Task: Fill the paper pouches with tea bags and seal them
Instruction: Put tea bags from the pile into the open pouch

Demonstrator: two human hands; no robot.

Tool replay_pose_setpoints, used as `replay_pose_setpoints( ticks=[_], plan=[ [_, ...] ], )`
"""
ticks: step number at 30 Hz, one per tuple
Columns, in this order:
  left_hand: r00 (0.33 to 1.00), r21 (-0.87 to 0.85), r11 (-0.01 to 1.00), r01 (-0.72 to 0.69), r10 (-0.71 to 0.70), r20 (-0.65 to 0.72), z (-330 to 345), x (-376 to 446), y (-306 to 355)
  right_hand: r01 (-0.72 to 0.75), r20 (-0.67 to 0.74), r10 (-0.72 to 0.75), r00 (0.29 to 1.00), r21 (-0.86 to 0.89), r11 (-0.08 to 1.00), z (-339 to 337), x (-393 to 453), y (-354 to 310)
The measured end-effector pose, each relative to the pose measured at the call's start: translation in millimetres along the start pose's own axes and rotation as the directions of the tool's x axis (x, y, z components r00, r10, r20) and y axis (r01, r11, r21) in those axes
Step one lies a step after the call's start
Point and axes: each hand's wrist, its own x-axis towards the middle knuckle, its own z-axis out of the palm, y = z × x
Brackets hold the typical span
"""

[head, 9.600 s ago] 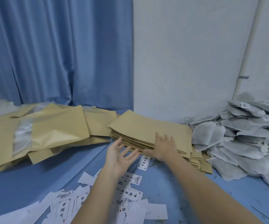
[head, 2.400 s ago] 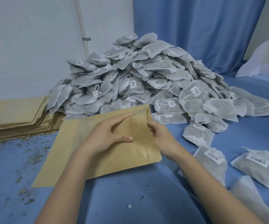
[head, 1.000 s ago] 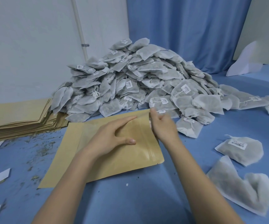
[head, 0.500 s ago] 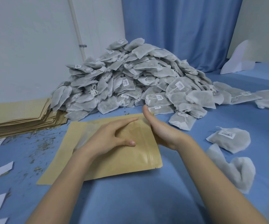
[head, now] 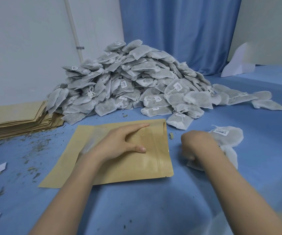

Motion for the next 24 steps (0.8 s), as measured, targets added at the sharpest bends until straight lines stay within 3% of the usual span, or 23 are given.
replay_pose_setpoints(
  ticks=[4,6,8,10,11,12,14,15,16,19,21,22,24],
  plan=[
    [1.000,-0.004,1.000,0.008,-0.008,-0.027,-0.7,-0.6,-0.9,0.056,-0.186,-0.033,0.982,0.122,0.991,-1.2,3.6,-0.4],
    [0.998,-0.003,1.000,0.013,-0.014,-0.055,-3.6,-0.6,-1.4,0.124,-0.325,-0.009,0.946,0.333,0.935,-0.7,13.3,2.0],
    [0.995,0.004,1.000,0.020,-0.020,-0.095,-7.4,-0.8,-2.3,0.253,-0.512,0.129,0.849,0.609,0.752,-1.0,20.5,6.3],
    [0.991,0.003,0.999,0.033,-0.032,-0.130,-11.2,-1.2,-4.4,0.427,-0.645,0.366,0.671,0.739,0.521,-3.1,27.1,14.8],
    [0.989,-0.001,0.999,0.043,-0.043,-0.144,-12.9,-1.3,-5.8,0.490,-0.640,0.472,0.607,0.768,0.412,-2.4,30.8,18.9],
    [0.986,-0.003,0.999,0.054,-0.054,-0.155,-14.3,-1.3,-7.2,0.544,-0.593,0.543,0.594,0.794,0.272,-0.7,33.4,21.5],
    [0.982,-0.004,0.997,0.073,-0.072,-0.172,-16.5,-0.6,-9.9,0.552,-0.422,0.525,0.739,0.826,-0.114,1.2,34.0,18.6],
    [0.981,-0.004,0.997,0.081,-0.080,-0.179,-17.2,0.1,-10.7,0.503,-0.359,0.444,0.821,0.822,-0.267,2.5,34.1,14.2],
    [0.979,-0.009,0.996,0.090,-0.090,-0.185,-17.9,0.9,-11.3,0.445,-0.325,0.352,0.878,0.826,-0.346,4.0,34.6,9.1],
    [0.974,-0.067,0.993,0.096,-0.107,-0.202,-18.8,3.8,-11.1,0.303,-0.287,0.097,0.953,0.887,-0.348,9.3,35.0,-11.7],
    [0.977,-0.099,0.992,0.080,-0.098,-0.192,-18.0,5.5,-7.9,0.266,-0.278,-0.007,0.961,0.926,-0.268,9.7,32.5,-27.3],
    [0.980,-0.104,0.992,0.071,-0.089,-0.176,-16.9,6.4,-5.0,0.281,-0.289,-0.029,0.957,0.947,-0.158,9.1,31.1,-33.8],
    [0.987,-0.089,0.995,0.050,-0.063,-0.148,-13.1,8.5,-0.1,0.366,-0.360,-0.071,0.930,0.917,0.158,5.0,31.1,-42.5]
  ],
)
